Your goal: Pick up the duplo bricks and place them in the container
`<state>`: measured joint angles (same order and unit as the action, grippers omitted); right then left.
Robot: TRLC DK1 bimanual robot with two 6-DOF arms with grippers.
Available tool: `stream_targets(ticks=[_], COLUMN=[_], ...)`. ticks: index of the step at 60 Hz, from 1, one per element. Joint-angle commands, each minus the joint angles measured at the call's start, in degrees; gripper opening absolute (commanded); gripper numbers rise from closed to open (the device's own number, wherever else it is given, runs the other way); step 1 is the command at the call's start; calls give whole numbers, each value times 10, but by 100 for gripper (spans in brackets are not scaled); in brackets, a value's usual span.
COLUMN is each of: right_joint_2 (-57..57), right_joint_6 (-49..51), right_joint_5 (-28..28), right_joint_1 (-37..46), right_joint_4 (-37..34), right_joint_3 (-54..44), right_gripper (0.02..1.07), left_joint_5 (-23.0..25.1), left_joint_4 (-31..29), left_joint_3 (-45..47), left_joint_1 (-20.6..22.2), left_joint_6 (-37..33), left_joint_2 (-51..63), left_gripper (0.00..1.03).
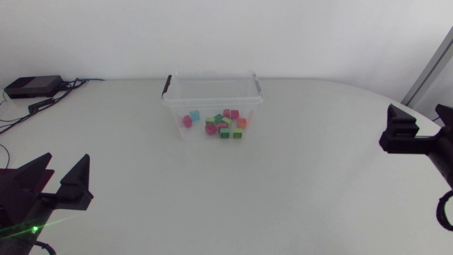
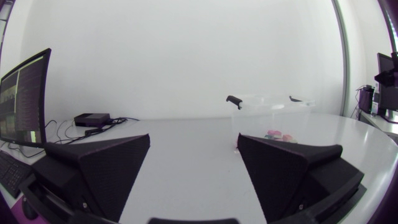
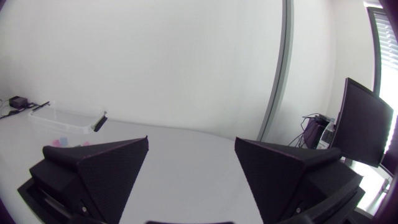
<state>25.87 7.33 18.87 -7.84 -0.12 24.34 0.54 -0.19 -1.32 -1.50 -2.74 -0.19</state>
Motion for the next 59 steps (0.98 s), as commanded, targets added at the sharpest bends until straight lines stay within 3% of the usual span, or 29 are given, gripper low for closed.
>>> stream_targets(ticks=[1,46,59], right_joint_2=[-26,-259,-259], right_joint_6=[0,-73,-73], right_joint_5=[-14,-189,-189], right_joint_1=[9,78,78], right_joint_4=[6,1,1], right_joint_3=[-35,-243,-243], right_gripper=[102,102,102], left_joint_5=[-4,-5,-5], left_joint_4=[-1,2,2], left_joint_3=[13,13,13], left_joint_1=[-1,15,15], left_joint_6=[15,27,27], left_joint_2=[-5,2,2], left_gripper=[98,98,98])
